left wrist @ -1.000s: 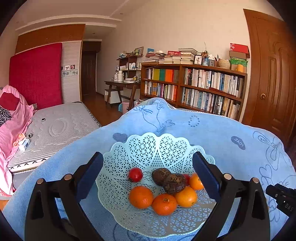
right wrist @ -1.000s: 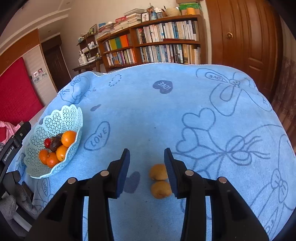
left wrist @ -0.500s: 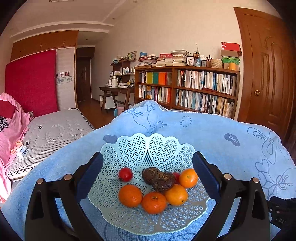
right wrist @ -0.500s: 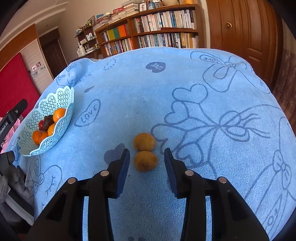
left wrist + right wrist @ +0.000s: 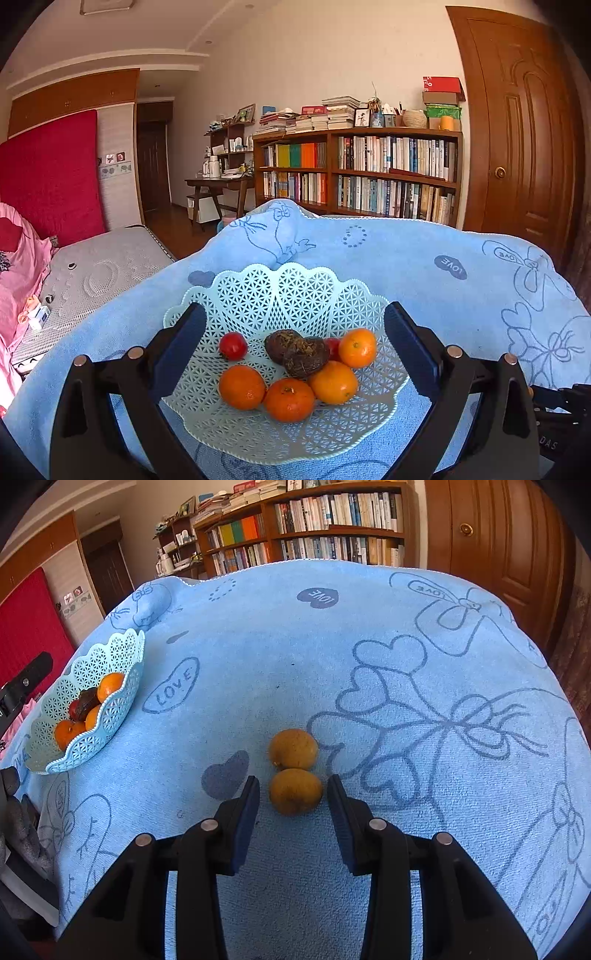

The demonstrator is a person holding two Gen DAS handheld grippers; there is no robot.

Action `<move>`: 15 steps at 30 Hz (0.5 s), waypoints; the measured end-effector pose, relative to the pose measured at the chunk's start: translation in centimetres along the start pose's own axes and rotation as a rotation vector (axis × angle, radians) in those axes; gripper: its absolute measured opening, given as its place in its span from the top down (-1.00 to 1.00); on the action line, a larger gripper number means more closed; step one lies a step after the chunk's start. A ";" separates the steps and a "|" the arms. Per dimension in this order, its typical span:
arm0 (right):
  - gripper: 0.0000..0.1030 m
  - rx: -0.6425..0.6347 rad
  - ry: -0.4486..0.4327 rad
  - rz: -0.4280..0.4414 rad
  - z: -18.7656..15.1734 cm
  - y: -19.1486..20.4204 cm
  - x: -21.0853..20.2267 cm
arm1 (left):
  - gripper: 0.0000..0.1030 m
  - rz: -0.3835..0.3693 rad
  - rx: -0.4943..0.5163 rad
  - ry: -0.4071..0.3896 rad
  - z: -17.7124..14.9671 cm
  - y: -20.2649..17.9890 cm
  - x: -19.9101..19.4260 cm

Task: Organize fruits
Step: 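Grasp a small brown kiwi with the right tool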

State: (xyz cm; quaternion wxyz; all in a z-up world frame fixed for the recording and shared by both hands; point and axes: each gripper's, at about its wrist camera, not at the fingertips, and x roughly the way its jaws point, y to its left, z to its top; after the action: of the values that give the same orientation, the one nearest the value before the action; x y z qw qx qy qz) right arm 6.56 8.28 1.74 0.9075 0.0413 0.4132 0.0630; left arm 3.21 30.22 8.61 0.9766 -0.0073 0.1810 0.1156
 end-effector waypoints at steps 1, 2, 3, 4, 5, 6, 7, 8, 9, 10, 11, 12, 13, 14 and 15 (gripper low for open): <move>0.29 -0.002 -0.001 -0.003 0.0 0.0 0.0 | -0.91 -0.003 0.010 -0.001 0.0 -0.2 -0.1; 0.42 -0.006 -0.001 -0.004 0.0 0.1 0.0 | -0.91 -0.006 0.020 -0.005 0.0 -0.5 -0.2; 0.44 -0.009 -0.001 -0.006 -0.1 0.0 -0.1 | -0.91 -0.009 0.029 -0.006 0.0 -0.8 -0.2; 0.44 -0.012 -0.005 -0.007 -0.1 0.0 -0.3 | -0.91 -0.015 0.037 -0.005 0.0 -1.1 -0.3; 0.44 -0.016 -0.011 -0.010 -0.1 0.0 -0.5 | -0.91 -0.022 0.045 -0.003 0.0 -1.3 -0.3; 0.44 -0.020 -0.019 -0.013 -0.2 -0.1 -0.7 | -0.91 -0.028 0.053 -0.001 0.1 -1.6 -0.4; 0.44 -0.023 -0.027 -0.016 -0.1 -0.1 -1.0 | -0.91 -0.031 0.062 -0.001 0.1 -1.8 -0.4; 0.44 -0.023 -0.035 -0.018 -0.1 -0.2 -1.4 | -0.91 -0.034 0.072 -0.002 0.1 -2.1 -0.5; 0.44 -0.020 -0.043 -0.019 -0.1 -0.5 -1.7 | -0.91 -0.039 0.082 -0.003 0.1 -2.3 -0.6; 0.44 -0.016 -0.052 -0.019 0.0 -0.7 -2.0 | -0.91 -0.045 0.092 -0.003 0.2 -2.6 -0.7; 0.44 -0.011 -0.059 -0.020 0.0 -1.0 -2.3 | -0.91 -0.051 0.101 -0.003 0.3 -2.8 -0.8; 0.44 -0.004 -0.065 -0.021 0.0 -1.3 -2.5 | -0.91 -0.059 0.109 -0.002 0.4 -3.1 -0.9; 0.44 0.003 -0.071 -0.023 0.1 -1.7 -2.8 | -0.91 -0.066 0.115 0.000 0.5 -3.4 -0.9; 0.44 0.009 -0.078 -0.027 0.1 -2.1 -3.0 | -0.91 -0.073 0.120 0.001 0.5 -3.7 -1.0; 0.44 0.015 -0.084 -0.033 0.1 -2.4 -3.2 | -0.91 -0.079 0.127 0.001 0.6 -4.0 -1.1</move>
State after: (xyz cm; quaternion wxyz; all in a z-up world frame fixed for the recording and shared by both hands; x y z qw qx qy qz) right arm 4.75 5.42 3.83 0.9246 0.0442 0.3758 0.0432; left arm 3.28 26.12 9.44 0.9788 0.0474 0.1882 0.0654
